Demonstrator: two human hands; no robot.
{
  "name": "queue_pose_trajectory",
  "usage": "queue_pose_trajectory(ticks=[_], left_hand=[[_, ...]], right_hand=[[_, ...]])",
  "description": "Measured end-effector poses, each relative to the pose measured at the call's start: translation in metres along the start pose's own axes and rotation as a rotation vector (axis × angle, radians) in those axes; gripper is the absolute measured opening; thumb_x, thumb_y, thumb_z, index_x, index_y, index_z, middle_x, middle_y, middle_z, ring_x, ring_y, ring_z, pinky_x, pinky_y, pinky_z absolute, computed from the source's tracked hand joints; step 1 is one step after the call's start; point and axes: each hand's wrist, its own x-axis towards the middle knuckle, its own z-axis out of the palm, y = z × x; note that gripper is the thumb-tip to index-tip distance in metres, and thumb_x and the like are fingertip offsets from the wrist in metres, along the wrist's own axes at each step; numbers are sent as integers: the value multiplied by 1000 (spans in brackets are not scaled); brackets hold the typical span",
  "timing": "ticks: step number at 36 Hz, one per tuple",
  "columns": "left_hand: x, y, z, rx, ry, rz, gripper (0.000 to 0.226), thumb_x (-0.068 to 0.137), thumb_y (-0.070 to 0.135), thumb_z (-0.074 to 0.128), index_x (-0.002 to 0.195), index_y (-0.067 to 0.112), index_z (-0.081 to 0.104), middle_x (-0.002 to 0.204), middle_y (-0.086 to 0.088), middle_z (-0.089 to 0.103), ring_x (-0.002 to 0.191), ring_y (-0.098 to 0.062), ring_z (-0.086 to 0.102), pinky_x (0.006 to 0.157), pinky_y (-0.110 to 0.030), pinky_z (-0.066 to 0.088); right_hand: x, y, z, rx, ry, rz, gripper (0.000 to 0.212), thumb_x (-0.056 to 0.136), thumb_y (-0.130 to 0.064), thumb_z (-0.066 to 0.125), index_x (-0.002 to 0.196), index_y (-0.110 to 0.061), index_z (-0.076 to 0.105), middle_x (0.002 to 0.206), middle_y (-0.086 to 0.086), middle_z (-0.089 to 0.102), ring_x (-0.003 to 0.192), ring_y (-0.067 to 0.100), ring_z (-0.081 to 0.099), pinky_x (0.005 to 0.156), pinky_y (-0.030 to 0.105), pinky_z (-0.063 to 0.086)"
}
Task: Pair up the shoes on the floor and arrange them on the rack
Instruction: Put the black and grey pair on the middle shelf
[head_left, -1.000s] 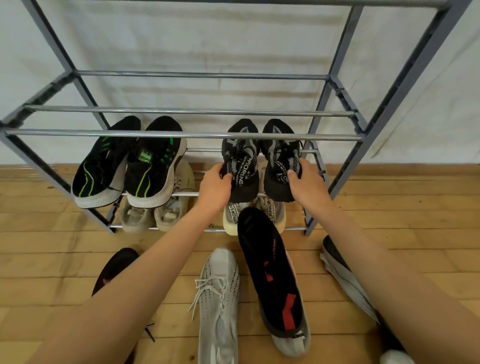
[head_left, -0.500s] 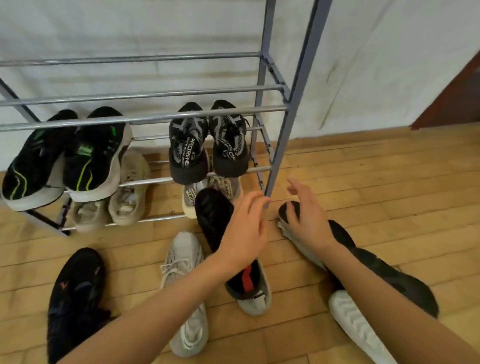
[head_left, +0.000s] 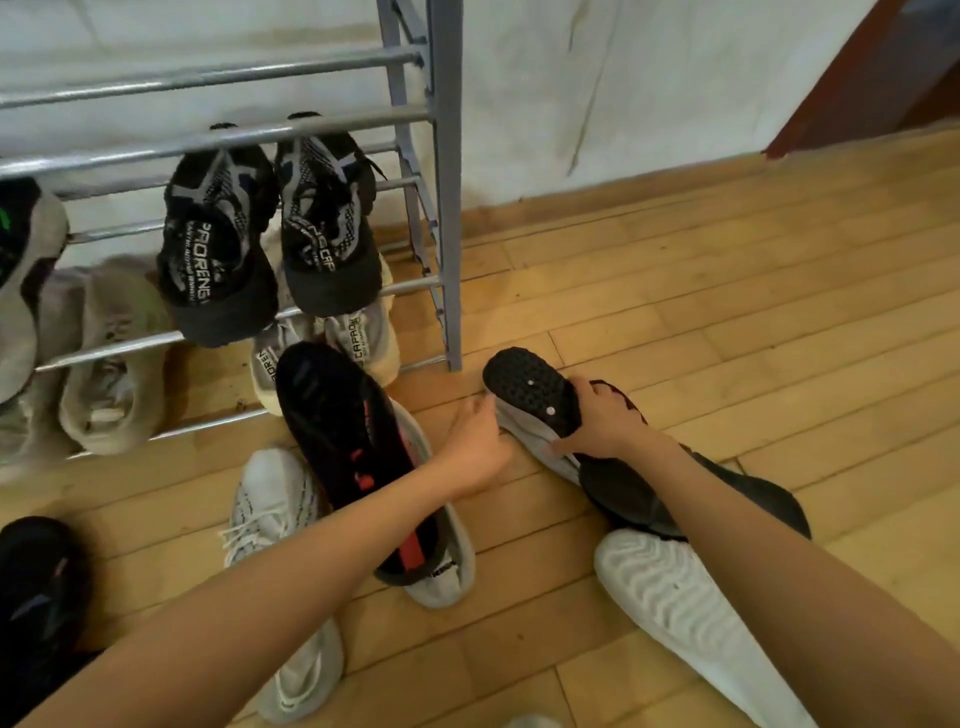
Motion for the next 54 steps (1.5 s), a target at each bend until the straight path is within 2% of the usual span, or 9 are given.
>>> queue_pose_trajectory(ticks=[7,12,17,24,30,36,41,49,54], left_hand=[[19,-4,2,215,46,200,71,93,11,49,151,15,8,159,-5,-3,146,-25,4,117,-37,18],[24,-12,12,524,3,303,69,94,19,48,151,18,9,160,-3,-3,146,-24,-8,118,-42,8],[18,-8,25,603,1,281,69,96,15,44,150,11,1,159,-8,-7,146,-28,-9,117,-43,7],[-3,1,29,515,-98,283,63,97,12,43,150,8,10,158,-14,-4,146,-28,-6,117,-37,9],[-28,12,35,175,-21,291,49,89,24,59,135,10,46,144,-8,37,135,-23,34,108,-29,28],[-54,25,43,-299,-110,143,53,88,24,64,135,10,46,133,-7,54,119,-15,51,94,-24,41],[-74,30,43,-548,-112,137,53,86,25,66,134,15,46,129,0,56,104,-3,54,73,-8,45],[-95,36,34,-777,-75,128,80,78,28,75,145,18,31,135,1,51,116,-10,55,94,-26,46],[-105,32,32,-793,-26,174,69,71,34,79,130,32,43,113,22,54,97,9,58,74,-10,49]], right_hand=[[6,1,-1,18,40,-22,98,63,-40,79,142,-21,23,135,15,36,123,37,39,99,54,40],[-10,9,-7,180,7,-178,89,71,-38,77,144,-15,30,141,10,39,128,27,40,103,34,35],[-29,27,-31,87,-201,-118,111,61,-48,82,148,-21,19,150,2,27,135,24,31,109,40,32],[-44,39,-26,-57,-214,-87,89,51,-51,85,124,-22,41,116,1,39,100,19,38,79,35,40],[-56,34,-35,-37,-154,-127,73,48,-48,86,100,-24,42,101,-2,45,86,18,47,65,34,41],[-76,32,-51,105,-20,-145,38,71,-32,79,99,-15,60,91,1,60,83,20,55,58,29,37],[-96,20,-72,172,11,-184,29,76,-31,75,99,-13,72,88,5,69,78,16,60,59,24,43],[-94,-46,-93,126,260,-182,42,74,-42,72,52,-13,50,51,0,46,52,15,44,45,30,26],[-81,-90,-84,177,351,-180,31,76,-33,66,60,-10,51,55,0,42,57,19,44,44,27,28]])
